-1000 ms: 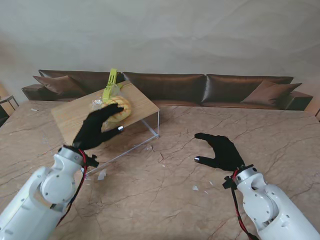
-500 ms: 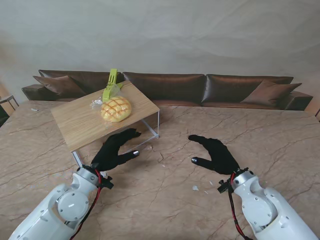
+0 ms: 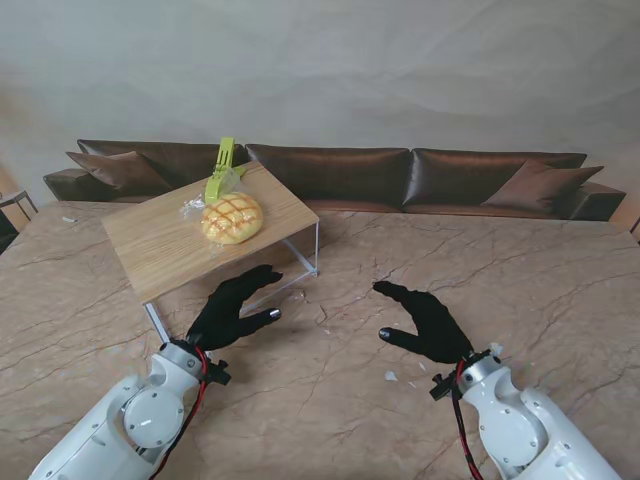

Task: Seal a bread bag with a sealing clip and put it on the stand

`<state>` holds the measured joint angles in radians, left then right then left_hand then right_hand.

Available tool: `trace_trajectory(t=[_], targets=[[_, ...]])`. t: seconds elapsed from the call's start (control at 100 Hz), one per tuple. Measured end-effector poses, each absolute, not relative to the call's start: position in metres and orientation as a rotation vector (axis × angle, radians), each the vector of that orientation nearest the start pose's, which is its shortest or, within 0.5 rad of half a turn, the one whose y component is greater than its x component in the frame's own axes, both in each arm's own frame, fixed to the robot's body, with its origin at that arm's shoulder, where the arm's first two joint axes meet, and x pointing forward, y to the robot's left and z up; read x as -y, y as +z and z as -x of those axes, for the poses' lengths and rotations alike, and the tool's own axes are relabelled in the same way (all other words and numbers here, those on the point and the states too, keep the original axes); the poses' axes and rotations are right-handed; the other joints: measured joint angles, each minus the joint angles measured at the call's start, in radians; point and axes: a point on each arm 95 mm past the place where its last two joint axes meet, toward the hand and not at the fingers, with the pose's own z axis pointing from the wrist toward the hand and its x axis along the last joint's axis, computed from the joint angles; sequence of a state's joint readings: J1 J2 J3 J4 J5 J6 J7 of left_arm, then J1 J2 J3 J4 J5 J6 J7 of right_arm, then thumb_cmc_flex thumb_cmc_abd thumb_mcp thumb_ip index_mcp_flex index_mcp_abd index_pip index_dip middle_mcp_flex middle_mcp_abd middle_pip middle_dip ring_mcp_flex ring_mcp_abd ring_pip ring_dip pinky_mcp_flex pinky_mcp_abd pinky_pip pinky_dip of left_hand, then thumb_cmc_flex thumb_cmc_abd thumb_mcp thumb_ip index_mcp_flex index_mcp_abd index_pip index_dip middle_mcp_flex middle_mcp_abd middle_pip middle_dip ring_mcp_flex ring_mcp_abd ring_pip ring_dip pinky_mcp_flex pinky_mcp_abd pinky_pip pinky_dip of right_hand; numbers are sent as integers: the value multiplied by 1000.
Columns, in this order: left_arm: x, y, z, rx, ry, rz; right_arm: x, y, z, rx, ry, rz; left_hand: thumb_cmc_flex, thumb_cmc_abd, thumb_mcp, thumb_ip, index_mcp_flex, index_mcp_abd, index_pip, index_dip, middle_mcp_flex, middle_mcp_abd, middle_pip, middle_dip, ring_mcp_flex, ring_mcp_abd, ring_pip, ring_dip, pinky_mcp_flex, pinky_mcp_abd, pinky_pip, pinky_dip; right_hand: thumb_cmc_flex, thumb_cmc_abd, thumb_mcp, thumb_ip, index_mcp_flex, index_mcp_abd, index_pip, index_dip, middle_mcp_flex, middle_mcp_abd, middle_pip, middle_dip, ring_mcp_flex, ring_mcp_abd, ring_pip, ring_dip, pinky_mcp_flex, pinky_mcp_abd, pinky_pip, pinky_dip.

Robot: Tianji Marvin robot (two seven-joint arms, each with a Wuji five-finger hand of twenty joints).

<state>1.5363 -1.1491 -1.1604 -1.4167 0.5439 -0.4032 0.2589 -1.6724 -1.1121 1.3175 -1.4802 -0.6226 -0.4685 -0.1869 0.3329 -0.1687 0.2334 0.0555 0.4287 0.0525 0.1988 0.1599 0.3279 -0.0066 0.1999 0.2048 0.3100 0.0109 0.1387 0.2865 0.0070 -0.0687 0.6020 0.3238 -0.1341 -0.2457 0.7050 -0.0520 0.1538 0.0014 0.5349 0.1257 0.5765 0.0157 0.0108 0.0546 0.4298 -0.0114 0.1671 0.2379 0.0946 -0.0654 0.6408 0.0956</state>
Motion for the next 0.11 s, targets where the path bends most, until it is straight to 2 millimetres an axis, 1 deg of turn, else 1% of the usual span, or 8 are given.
trace_trajectory(t=[0.11], targets=[[17,-348,-394,-1169,-2140,1414,28,-356,-366,1597,-2575,1756,0,0,10,0,0,0,0,0,0,0,0,0,0,0,0,0,0,1,0,0,0,0,0,0,4,0,12,0,16,-1,0,0,3,0,0,0,13,0,0,2]])
